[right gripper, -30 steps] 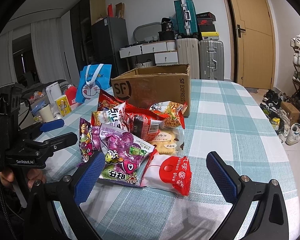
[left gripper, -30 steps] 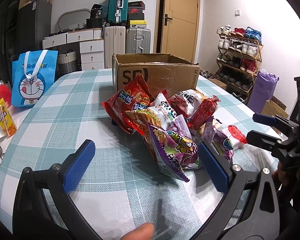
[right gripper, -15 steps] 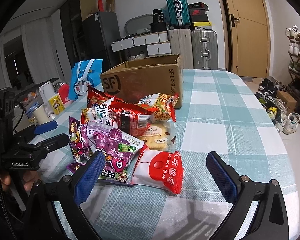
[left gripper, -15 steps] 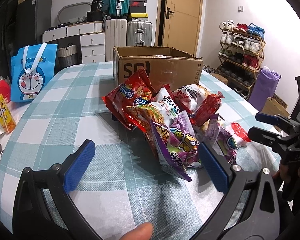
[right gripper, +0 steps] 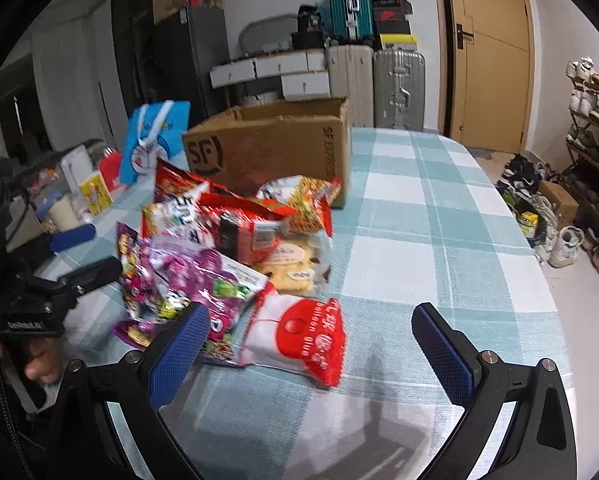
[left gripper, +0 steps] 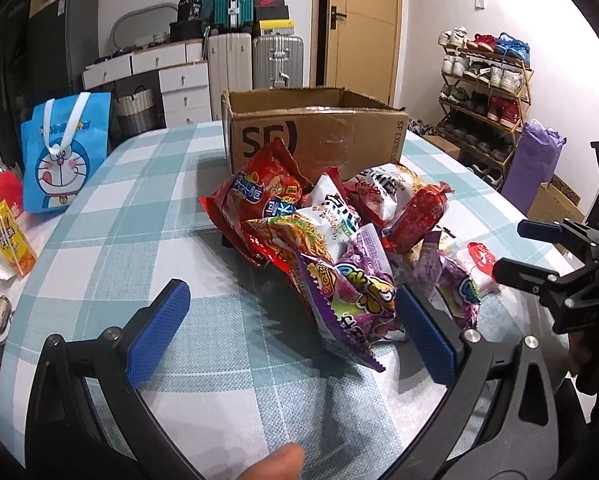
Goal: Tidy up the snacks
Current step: 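Grasp the red-white balloon glue pack with the right gripper while the left gripper grasps the purple candy bag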
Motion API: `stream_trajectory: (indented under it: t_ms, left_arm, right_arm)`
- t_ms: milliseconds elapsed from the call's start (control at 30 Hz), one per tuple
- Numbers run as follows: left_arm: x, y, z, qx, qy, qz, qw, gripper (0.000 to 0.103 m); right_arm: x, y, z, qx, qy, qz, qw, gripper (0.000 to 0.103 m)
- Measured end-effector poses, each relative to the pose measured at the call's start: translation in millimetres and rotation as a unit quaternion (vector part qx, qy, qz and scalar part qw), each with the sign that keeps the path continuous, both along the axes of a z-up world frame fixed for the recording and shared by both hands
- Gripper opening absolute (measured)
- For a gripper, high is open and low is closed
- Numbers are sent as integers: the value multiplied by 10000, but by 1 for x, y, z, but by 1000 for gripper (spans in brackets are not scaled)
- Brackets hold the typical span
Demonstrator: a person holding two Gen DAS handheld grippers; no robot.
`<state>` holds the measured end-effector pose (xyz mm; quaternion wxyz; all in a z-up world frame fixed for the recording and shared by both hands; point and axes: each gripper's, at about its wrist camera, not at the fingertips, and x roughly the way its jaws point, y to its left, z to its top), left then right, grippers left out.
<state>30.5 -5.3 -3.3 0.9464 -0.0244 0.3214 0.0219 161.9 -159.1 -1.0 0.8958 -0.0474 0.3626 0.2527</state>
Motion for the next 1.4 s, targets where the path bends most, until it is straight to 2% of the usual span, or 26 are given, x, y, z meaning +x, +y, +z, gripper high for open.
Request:
stream_trajectory:
  t_ms: [267,633,733,900,967,1033,1200,1267,1333,1400]
  left_arm:
    - [21,-2,-11,-282,320,-207,9989,102]
    - [44,-3,-22,-527,592,-282,9965,102]
    - [49,-1,-23,-686,665,-357,9948,95]
    - [49,-8,-25,-806,777,-548,9922,76]
    - [51,-10,-26,-853,772,-570,9917,71]
    - [49,-12,-25,-892,739,-589,9915,66]
    - [46,-12,-23,-951,685,-603,9913,54]
    - [41,-11,-21,-973,625,-613,9914,52]
    - [37,-10,-18,-964,584,-639,9916,51]
    - [33,-9,-16,-973,530,-650,9917,50]
  right_arm:
    - [13,8,-17,-364,468,-27,9982,103]
    - [25,16,-31,-713,789,-26,9943,103]
    - [26,14,-34,-705,856,-5,9938,101]
    - [24,12,-32,-661,847,55,9942,91]
    - [24,14,-32,-652,847,103,9942,89]
    - [24,15,-32,-588,893,137,9942,82]
    - [24,16,-32,-483,889,190,9947,76]
    - [24,14,-31,-417,903,136,9949,73]
    - [24,12,-30,-347,893,143,9953,65]
    - [22,10,-30,-312,883,129,9955,64]
